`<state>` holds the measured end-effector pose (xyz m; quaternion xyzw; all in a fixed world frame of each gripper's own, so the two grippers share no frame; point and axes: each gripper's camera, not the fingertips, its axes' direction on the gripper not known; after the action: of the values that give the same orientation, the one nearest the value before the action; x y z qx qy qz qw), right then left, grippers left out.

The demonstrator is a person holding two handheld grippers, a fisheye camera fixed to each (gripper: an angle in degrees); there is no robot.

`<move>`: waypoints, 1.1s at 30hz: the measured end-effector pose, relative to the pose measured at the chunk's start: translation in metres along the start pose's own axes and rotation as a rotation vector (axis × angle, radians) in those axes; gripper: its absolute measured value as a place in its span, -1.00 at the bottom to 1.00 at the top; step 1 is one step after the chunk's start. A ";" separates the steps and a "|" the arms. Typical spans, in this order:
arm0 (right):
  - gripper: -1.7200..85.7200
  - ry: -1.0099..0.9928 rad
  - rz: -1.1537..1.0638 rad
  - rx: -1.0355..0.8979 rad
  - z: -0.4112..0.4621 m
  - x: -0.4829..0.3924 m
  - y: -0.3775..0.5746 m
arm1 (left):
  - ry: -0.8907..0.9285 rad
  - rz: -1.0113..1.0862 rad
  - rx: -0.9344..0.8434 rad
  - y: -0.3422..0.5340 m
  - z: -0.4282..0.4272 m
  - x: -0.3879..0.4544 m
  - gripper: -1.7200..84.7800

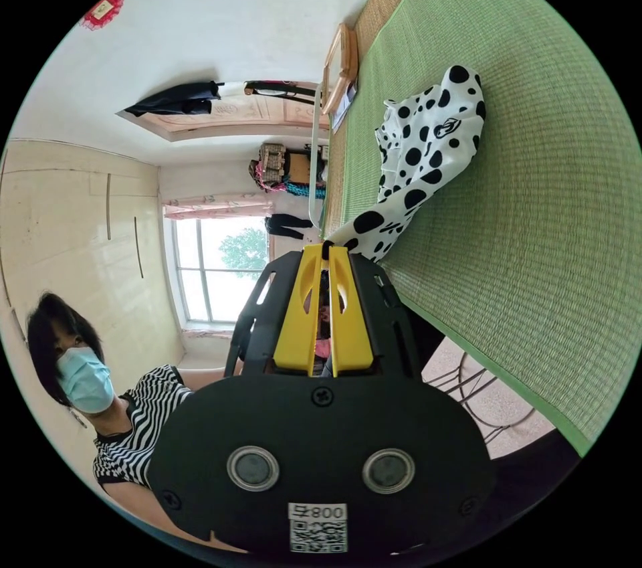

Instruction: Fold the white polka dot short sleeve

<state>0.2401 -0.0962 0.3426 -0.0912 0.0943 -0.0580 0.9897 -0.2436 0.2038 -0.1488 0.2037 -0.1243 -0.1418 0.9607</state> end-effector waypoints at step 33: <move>-0.92 0.018 0.089 0.066 -0.098 -0.017 0.104 | 0.103 0.112 -0.115 0.045 0.113 -0.016 -0.90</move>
<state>0.2148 -0.0093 0.2311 -0.0539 0.1050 -0.0175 0.9929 -0.2823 0.2083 -0.0327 0.1480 -0.0777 -0.0840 0.9823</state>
